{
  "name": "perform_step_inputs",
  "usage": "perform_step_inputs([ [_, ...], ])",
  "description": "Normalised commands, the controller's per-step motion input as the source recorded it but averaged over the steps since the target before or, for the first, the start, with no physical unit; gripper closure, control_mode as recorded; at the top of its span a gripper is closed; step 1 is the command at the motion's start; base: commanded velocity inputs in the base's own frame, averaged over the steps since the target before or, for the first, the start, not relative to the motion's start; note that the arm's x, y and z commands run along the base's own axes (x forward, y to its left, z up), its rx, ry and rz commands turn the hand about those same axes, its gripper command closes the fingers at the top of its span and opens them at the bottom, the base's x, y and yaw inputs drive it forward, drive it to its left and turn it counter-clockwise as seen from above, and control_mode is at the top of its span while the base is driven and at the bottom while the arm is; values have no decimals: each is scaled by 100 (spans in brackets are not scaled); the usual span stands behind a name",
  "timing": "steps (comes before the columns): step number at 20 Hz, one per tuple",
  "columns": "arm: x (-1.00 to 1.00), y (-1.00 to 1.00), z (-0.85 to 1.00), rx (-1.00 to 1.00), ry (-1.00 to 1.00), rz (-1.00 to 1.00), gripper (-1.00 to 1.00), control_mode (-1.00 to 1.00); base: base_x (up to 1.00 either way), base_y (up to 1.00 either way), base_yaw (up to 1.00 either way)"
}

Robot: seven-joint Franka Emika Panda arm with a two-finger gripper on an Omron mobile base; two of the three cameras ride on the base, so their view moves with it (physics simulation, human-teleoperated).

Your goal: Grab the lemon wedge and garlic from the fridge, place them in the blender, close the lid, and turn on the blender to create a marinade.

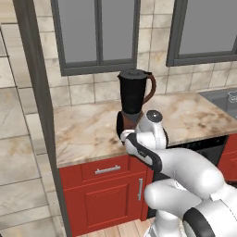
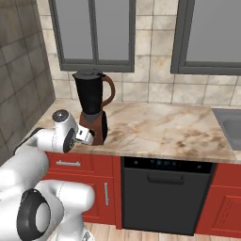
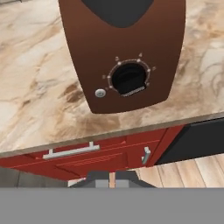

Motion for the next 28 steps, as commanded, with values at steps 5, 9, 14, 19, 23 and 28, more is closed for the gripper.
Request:
perform_step_inputs([
  [5, 44, 6, -14, 0, 0, -12, 100, -100, 0, 0, 0],
  [9, 14, 0, 0, 1, 0, -4, 100, -100, 0, 0, 0],
  [14, 19, 0, 0, 1, -2, -1, 100, -100, 0, 0, 0],
  [19, 28, 5, 0, 0, -1, 0, 100, -100, 0, 0, 0],
  [23, 29, 7, -8, 0, 0, 0, 100, -100, 0, 0, 0],
  [28, 37, 2, -35, 0, 0, 0, 100, -100, 0, 0, 0],
])
